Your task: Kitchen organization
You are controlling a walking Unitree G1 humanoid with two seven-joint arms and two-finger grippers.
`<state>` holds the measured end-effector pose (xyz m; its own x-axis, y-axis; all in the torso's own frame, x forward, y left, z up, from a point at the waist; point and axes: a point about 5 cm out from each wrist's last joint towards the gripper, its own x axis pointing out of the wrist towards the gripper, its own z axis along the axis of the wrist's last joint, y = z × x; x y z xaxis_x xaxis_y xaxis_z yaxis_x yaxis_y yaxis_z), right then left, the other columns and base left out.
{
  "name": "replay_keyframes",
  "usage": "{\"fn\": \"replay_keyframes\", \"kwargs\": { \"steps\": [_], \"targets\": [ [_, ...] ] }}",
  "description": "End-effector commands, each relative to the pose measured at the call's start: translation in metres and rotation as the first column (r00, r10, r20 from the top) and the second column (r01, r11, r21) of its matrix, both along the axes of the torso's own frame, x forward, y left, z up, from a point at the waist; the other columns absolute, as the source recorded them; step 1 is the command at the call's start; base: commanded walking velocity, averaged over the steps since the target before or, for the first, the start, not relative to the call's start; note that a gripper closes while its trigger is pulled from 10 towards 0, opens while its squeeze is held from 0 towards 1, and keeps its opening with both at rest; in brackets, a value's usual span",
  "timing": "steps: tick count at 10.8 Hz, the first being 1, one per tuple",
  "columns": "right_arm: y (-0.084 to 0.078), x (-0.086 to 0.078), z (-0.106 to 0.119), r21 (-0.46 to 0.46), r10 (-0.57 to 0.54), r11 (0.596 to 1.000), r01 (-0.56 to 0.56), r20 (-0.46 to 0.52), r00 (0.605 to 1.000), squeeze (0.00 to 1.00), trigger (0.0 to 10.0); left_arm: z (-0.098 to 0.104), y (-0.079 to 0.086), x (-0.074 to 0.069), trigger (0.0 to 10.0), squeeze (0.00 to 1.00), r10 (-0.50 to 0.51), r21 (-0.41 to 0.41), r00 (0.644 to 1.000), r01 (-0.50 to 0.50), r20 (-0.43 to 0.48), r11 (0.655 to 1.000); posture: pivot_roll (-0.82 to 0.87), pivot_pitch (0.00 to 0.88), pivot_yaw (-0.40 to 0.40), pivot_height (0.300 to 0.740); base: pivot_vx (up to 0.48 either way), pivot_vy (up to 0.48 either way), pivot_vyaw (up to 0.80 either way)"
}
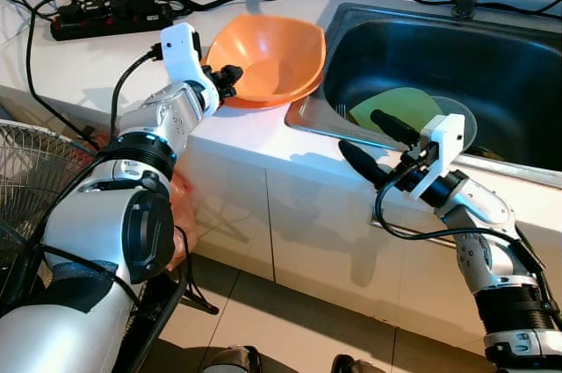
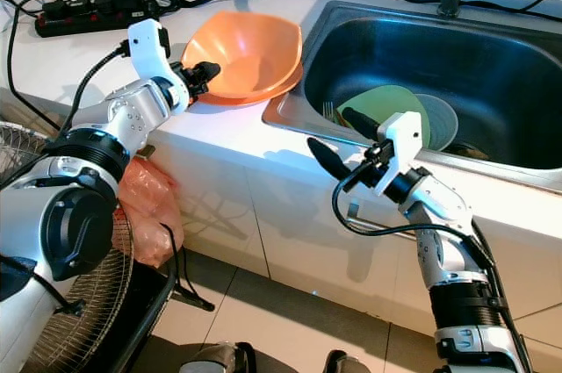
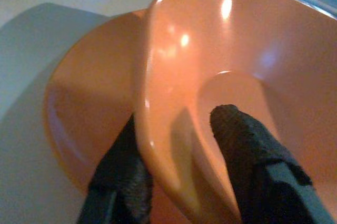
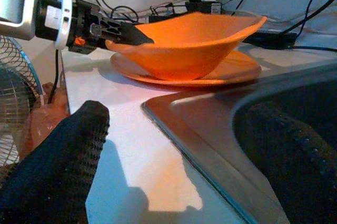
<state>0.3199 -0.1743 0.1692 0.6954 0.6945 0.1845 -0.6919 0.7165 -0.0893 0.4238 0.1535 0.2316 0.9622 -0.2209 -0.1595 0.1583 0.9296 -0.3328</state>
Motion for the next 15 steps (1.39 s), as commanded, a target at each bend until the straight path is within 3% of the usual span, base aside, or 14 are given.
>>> {"fn": "replay_keyframes", "kwargs": {
  "steps": [1,7,8,12,15],
  "targets": [
    [0.004,-0.002,-0.007,-0.008,0.020,1.000,-0.020,-0.029,0.999,0.00,10.0,-0.004,0.004,-0.001,0.0,0.00,0.018,0.009,1.000,-0.018,-0.016,1.000,0.01,0.124,0.077,0.740,0.000,0.000,0.00],
    [-0.004,0.002,-0.002,-0.017,-0.028,0.999,0.028,-0.010,1.000,0.00,10.0,0.022,0.013,0.002,0.0,0.00,0.064,-0.138,0.990,-0.046,0.128,0.989,0.02,0.122,0.076,0.740,0.000,0.000,0.00],
    [-0.009,0.003,-0.002,-0.022,-0.046,0.999,0.046,-0.011,0.999,0.00,10.0,0.026,0.013,0.002,10.0,0.00,0.064,-0.161,0.987,-0.040,0.149,0.986,0.02,0.122,0.074,0.740,0.000,0.000,0.00],
    [-0.028,0.003,0.002,-0.040,-0.112,0.993,0.112,0.001,0.994,0.00,10.0,0.034,0.012,0.003,10.0,0.00,0.065,-0.143,0.979,-0.038,0.194,0.989,0.01,0.124,0.076,0.740,0.000,0.000,0.00],
    [-0.039,0.002,0.006,-0.049,-0.139,0.989,0.139,0.013,0.990,0.00,10.0,0.045,0.009,0.004,10.0,0.00,0.061,-0.184,0.971,-0.018,0.233,0.983,0.01,0.126,0.079,0.740,0.000,0.000,0.00]
  ]
}}
